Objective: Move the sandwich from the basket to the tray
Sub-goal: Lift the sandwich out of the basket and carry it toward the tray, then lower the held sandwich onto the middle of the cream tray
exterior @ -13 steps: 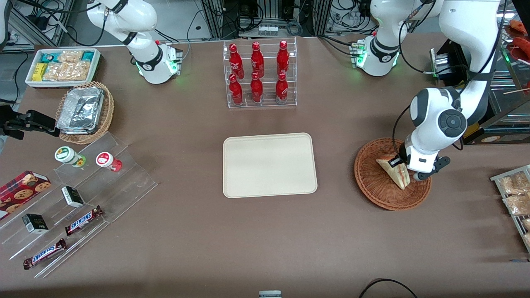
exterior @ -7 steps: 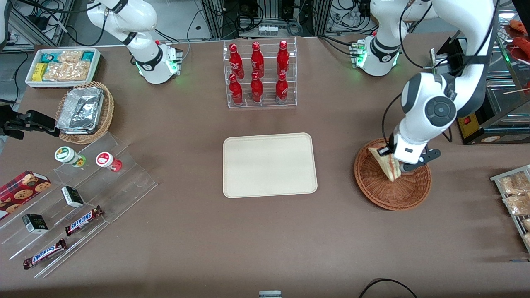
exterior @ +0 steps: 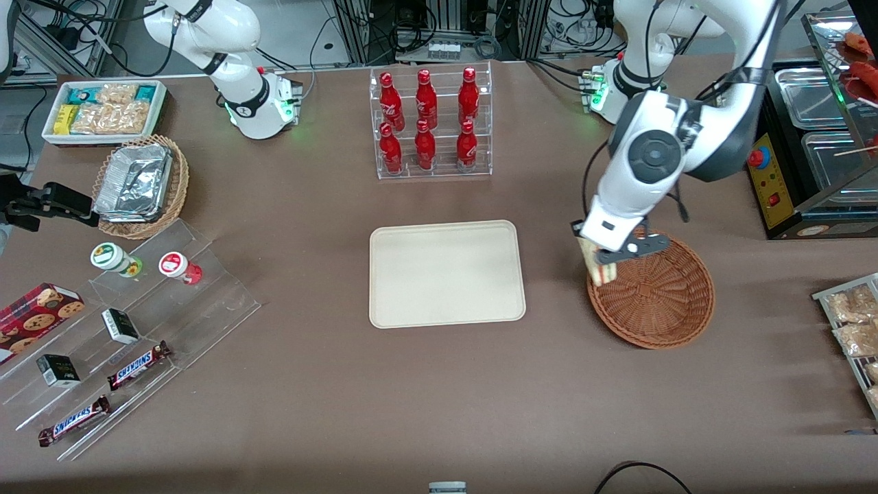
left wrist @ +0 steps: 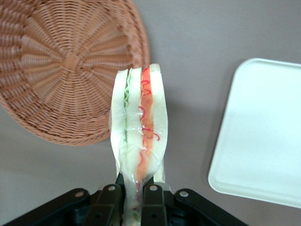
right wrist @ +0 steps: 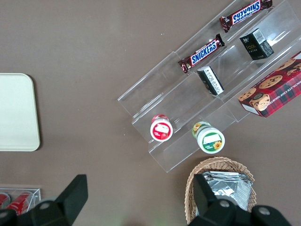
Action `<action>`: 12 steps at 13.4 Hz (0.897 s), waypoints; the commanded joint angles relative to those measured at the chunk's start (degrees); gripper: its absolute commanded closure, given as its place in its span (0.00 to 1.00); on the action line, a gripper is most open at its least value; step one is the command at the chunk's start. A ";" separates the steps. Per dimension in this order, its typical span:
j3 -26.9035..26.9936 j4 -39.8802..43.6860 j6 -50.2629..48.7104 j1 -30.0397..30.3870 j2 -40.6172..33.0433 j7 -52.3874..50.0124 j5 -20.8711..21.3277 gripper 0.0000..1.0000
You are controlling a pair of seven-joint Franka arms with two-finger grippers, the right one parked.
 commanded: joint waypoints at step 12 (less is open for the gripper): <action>0.62 29.63 -1.24 -15.71 26.27 -6.14 -1.90 1.00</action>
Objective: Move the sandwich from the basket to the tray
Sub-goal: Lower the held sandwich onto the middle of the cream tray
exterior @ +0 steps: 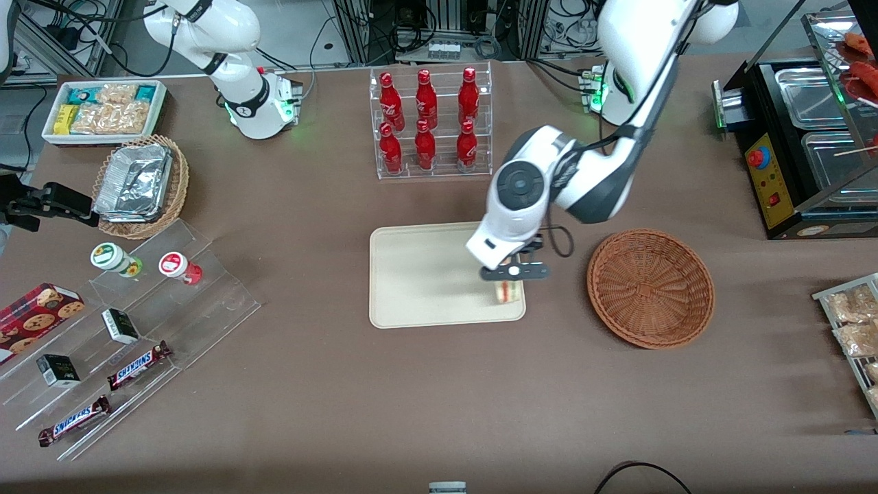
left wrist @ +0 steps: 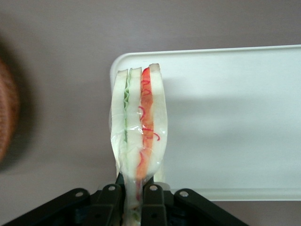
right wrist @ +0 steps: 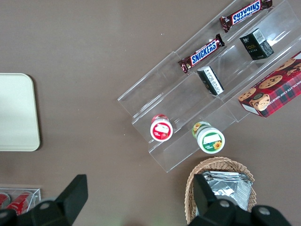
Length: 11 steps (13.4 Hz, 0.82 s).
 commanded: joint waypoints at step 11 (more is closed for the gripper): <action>-0.61 14.16 6.00 -6.02 14.43 -5.09 -2.46 1.00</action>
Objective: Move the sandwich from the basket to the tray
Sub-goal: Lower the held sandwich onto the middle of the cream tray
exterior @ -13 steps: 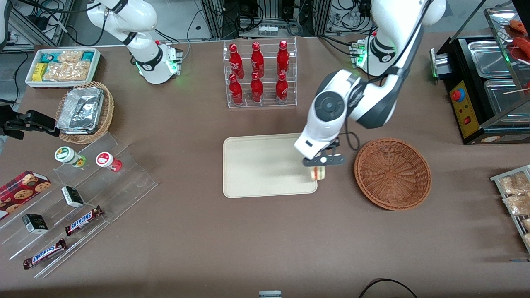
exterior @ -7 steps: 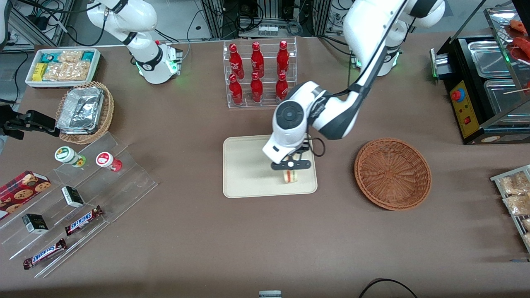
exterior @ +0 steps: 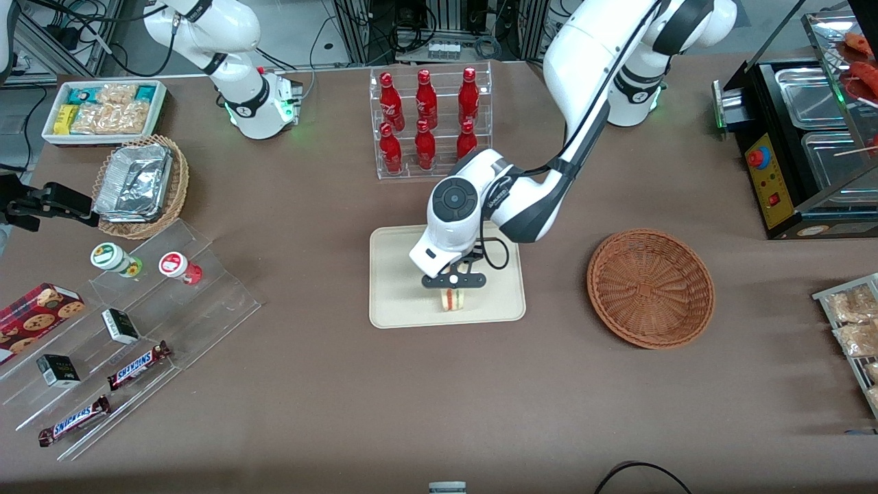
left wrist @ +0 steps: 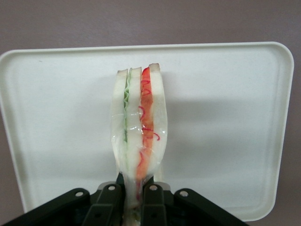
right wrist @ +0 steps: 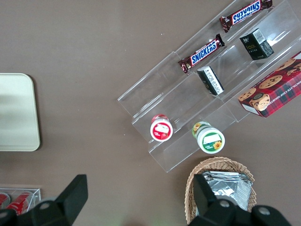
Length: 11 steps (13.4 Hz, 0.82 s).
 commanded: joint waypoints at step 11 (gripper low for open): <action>-0.23 1.79 1.48 -0.72 3.19 -4.00 -0.34 1.00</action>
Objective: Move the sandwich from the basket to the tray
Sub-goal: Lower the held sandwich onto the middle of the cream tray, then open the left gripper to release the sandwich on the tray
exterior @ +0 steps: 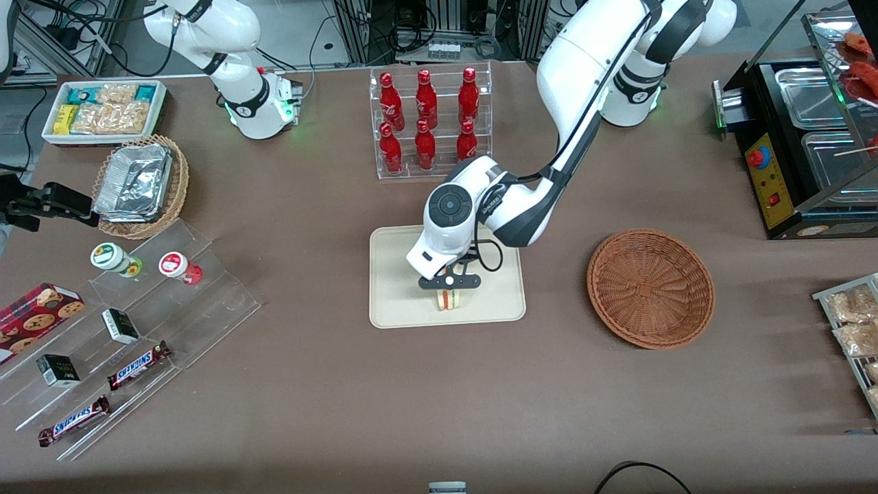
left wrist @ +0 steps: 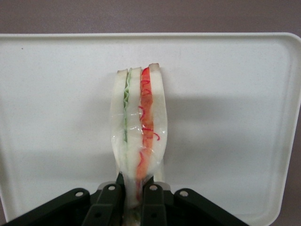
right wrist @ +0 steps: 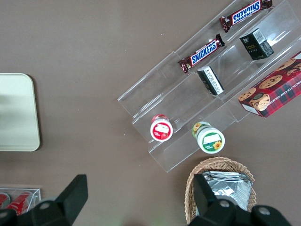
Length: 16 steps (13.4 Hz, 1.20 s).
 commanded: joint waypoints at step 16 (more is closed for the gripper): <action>0.34 2.22 -3.90 -0.34 -4.22 -1.29 -0.49 0.00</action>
